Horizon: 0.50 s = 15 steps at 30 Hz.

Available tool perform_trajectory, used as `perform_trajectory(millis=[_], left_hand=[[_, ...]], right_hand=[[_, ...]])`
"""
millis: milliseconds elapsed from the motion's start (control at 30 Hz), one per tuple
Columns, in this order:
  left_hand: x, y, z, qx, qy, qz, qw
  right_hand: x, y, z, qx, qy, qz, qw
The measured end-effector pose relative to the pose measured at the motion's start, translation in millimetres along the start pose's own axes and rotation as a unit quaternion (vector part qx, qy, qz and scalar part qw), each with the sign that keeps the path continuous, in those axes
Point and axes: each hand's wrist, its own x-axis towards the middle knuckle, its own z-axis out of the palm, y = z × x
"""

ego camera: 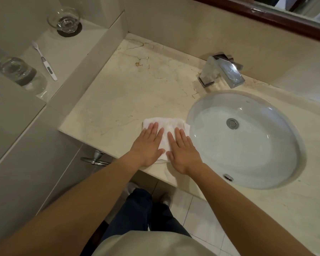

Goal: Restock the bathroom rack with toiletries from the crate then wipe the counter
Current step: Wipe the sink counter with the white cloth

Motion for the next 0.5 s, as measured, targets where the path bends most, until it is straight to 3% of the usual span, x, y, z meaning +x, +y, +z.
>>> perform_trajectory(millis=[267, 500], left_hand=[[26, -11, -9, 0.020, -0.001, 0.014, 1.000], [60, -19, -35, 0.011, -0.019, 0.022, 1.000]], right_hand=[[19, 4, 2, -0.010, 0.038, 0.028, 0.999], [49, 14, -18, -0.001, 0.013, 0.053, 0.999]])
